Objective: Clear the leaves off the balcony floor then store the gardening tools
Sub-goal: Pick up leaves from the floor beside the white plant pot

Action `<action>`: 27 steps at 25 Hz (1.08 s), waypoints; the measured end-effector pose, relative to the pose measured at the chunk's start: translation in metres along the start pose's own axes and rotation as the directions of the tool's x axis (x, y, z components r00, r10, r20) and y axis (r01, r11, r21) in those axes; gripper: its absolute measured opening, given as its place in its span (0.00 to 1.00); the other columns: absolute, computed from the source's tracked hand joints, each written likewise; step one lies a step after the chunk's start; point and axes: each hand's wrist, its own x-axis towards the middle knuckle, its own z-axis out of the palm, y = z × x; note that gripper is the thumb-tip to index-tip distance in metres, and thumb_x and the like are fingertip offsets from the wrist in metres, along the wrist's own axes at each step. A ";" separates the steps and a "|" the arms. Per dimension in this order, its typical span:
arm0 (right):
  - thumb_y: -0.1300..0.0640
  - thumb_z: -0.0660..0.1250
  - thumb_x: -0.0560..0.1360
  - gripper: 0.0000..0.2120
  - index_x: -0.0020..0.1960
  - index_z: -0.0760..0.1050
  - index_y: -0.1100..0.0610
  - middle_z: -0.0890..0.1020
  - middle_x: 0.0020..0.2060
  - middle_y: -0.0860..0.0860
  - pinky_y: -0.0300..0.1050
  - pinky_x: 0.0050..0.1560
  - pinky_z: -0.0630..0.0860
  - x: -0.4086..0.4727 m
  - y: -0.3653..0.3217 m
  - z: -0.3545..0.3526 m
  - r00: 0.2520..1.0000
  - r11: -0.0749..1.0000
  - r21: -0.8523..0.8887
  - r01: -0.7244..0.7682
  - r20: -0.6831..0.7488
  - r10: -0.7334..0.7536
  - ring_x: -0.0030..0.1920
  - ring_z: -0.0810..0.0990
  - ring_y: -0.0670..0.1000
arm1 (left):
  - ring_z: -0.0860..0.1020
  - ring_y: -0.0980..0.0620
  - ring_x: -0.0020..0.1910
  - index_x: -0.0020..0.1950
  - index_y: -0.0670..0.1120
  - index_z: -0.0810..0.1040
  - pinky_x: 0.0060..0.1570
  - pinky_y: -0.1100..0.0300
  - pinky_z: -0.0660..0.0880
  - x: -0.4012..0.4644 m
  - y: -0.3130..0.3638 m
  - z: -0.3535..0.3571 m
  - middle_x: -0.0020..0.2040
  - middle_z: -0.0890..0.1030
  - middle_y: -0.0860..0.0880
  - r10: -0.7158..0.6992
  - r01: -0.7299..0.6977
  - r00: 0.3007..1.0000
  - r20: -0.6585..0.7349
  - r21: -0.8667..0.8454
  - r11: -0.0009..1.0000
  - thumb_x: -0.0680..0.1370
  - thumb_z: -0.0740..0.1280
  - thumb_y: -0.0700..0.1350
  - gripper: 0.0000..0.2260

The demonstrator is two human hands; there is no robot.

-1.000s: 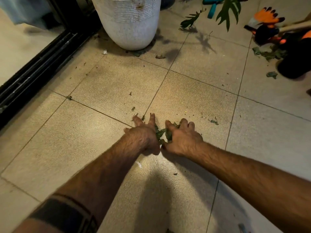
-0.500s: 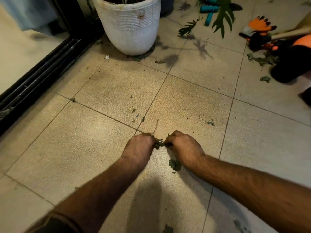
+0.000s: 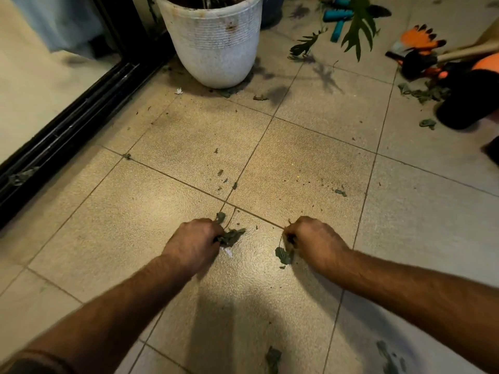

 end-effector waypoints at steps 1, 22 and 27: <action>0.59 0.65 0.81 0.11 0.62 0.79 0.55 0.77 0.58 0.53 0.48 0.54 0.80 -0.004 -0.005 0.007 0.999 0.998 -0.062 0.033 0.008 -0.032 0.54 0.79 0.53 | 0.75 0.57 0.46 0.60 0.52 0.80 0.44 0.67 0.67 -0.003 0.001 0.005 0.50 0.77 0.54 0.004 -0.004 1.000 -0.021 0.022 1.000 0.82 0.63 0.49 0.09; 0.60 0.67 0.80 0.11 0.59 0.83 0.51 0.84 0.58 0.48 0.47 0.60 0.81 0.030 -0.019 0.003 0.993 0.989 0.143 0.042 -0.116 -0.026 0.56 0.82 0.48 | 0.75 0.52 0.47 0.59 0.46 0.74 0.48 0.60 0.75 0.024 0.008 -0.004 0.52 0.76 0.50 0.060 -0.060 0.998 0.000 0.117 0.991 0.81 0.65 0.40 0.07; 0.59 0.68 0.80 0.10 0.60 0.83 0.54 0.85 0.57 0.49 0.41 0.57 0.79 0.045 0.007 -0.029 0.954 0.956 0.290 -0.033 -0.276 0.117 0.52 0.82 0.47 | 0.77 0.53 0.44 0.56 0.47 0.74 0.47 0.58 0.78 0.041 0.015 -0.023 0.48 0.78 0.51 -0.006 -0.015 0.992 -0.126 -0.167 0.986 0.81 0.65 0.42 0.05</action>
